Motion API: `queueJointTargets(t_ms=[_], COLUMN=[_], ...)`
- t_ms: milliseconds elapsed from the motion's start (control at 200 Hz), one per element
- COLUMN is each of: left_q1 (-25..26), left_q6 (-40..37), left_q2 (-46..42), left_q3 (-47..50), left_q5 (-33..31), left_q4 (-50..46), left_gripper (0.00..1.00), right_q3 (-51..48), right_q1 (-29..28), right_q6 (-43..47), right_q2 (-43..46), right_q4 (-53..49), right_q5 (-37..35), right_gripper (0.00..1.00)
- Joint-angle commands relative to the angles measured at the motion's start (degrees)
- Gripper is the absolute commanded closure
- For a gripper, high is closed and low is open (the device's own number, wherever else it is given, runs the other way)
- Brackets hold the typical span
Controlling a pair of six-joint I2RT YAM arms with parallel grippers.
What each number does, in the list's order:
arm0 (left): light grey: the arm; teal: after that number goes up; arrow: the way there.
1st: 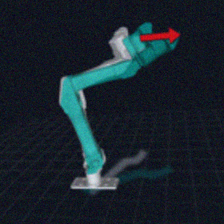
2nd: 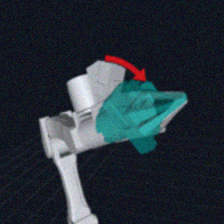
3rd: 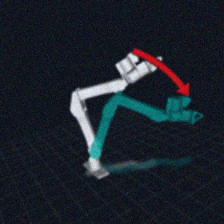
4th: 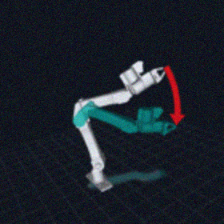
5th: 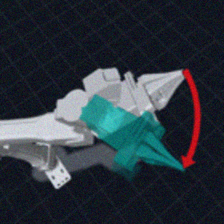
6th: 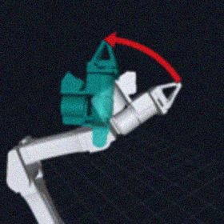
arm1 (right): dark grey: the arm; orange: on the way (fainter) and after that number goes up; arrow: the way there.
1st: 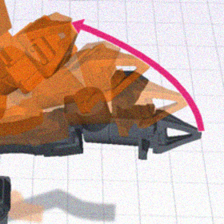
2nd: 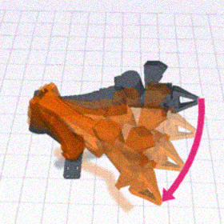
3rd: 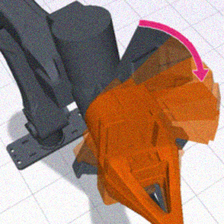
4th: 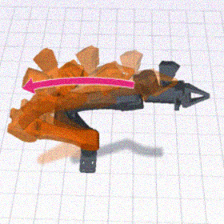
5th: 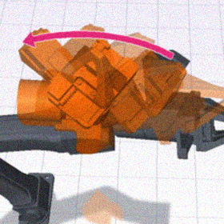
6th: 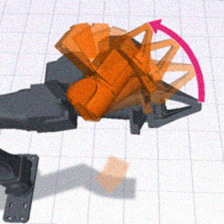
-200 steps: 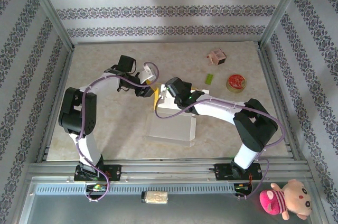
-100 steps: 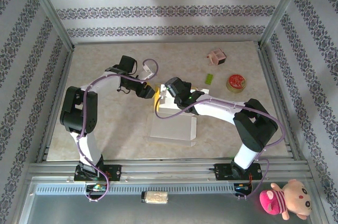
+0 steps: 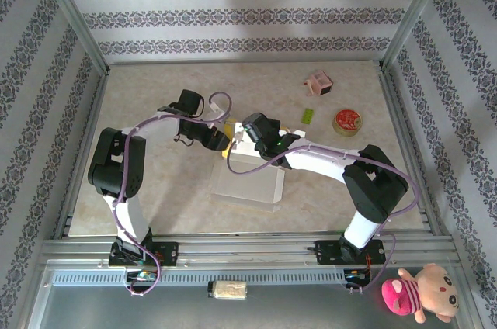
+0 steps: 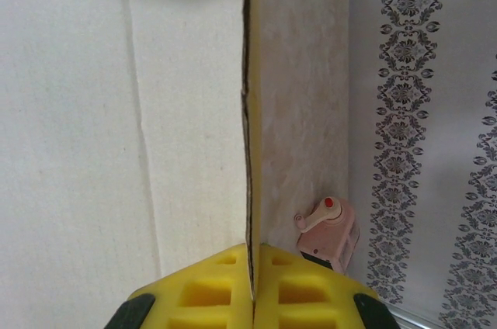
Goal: Fold the paper box
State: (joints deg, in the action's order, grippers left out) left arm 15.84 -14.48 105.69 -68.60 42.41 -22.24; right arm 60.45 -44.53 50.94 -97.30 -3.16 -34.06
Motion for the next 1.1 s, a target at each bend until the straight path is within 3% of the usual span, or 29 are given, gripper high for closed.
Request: queueJointTargets(t_ms=[0,320,490,605,795,984,1094], left_q1=[1.23,6.84,7.30,7.29,6.92,4.76,2.90], left_q6=[6.63,10.00,10.13,8.58,4.51,4.83,7.29], left_q2=[-1.43,-4.02,-6.13,-7.39,-10.11,-13.07,-16.43], left_q3=[2.16,8.44,11.01,11.97,12.58,15.11,18.12], left_q5=[-4.33,-17.66,-20.35,-16.29,-8.60,-0.46,3.56], left_q4=[8.83,22.17,26.32,26.32,22.39,24.32,28.02], left_gripper=[0.51,0.52,0.56,0.56,0.33,0.30,0.15], right_q3=[-0.15,0.37,-0.10,-0.59,-0.72,-0.63,-0.76], right_q1=[-1.02,-2.11,-2.24,-2.27,-2.08,-1.96,-1.87], right_q6=[-0.82,-1.66,-1.59,-1.54,-1.34,-1.33,-1.18], right_q2=[0.26,-0.05,0.49,0.83,0.66,0.30,0.26], right_q4=[-0.17,-1.39,-1.76,-1.76,-1.76,-1.73,-1.70], right_q5=[-0.03,0.49,0.26,0.15,-0.01,0.01,-0.06], right_gripper=[0.99,0.99,0.99,0.99,0.99,0.99,0.99])
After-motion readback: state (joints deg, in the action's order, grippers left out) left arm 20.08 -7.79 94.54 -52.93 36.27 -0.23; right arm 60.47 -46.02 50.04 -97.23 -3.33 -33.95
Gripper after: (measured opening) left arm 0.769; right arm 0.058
